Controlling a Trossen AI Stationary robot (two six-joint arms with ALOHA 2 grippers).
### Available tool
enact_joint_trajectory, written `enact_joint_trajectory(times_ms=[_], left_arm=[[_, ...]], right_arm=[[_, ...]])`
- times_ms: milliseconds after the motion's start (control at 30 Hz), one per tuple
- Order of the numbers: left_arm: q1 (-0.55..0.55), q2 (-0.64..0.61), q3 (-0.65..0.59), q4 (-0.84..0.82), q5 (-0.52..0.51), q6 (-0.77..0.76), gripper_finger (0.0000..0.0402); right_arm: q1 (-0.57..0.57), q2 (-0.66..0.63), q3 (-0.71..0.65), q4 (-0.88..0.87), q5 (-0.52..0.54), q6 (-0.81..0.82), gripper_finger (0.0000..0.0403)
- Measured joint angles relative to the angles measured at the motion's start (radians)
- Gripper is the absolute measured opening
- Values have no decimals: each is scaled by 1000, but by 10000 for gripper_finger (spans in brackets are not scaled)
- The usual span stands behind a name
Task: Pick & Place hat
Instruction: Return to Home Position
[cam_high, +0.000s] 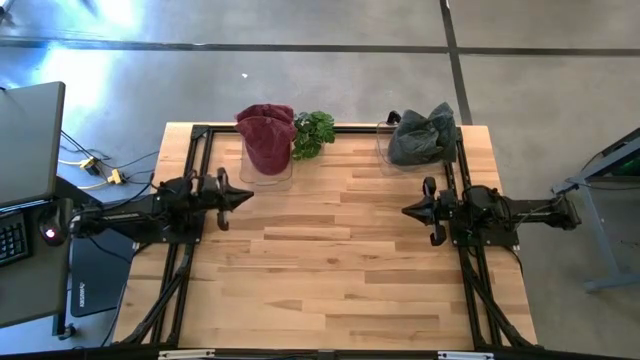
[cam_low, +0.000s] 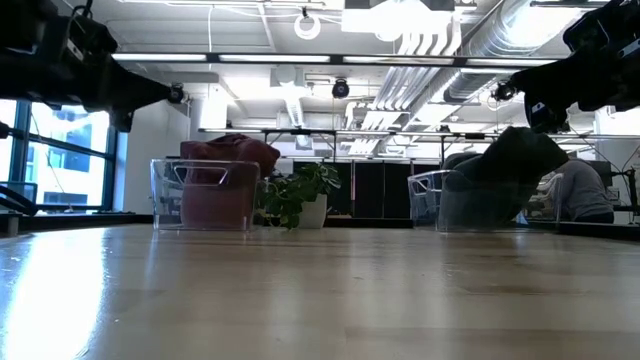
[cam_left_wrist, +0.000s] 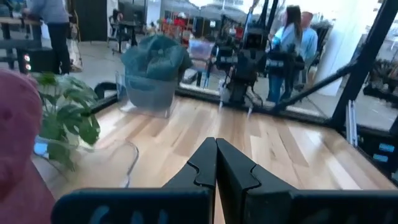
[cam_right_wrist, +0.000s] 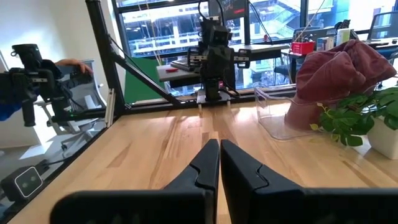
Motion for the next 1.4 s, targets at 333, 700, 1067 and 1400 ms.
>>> enact_joint_trajectory(times_ms=[333, 700, 1067, 1400], left_arm=[[-5, -1, 0, -24, 3, 0, 0], [-155, -2, 0, -24, 3, 0, 0], [-172, -2, 1, -38, 74, 246, 0], [-171, -2, 0, -26, 74, 254, 0]], right_arm=[[0, 10, 0, 1, 0, 0, 12], [0, 10, 0, 1, 0, 0, 12], [0, 10, 0, 1, -1, 0, 12], [0, 11, -1, 1, -1, 0, 12]])
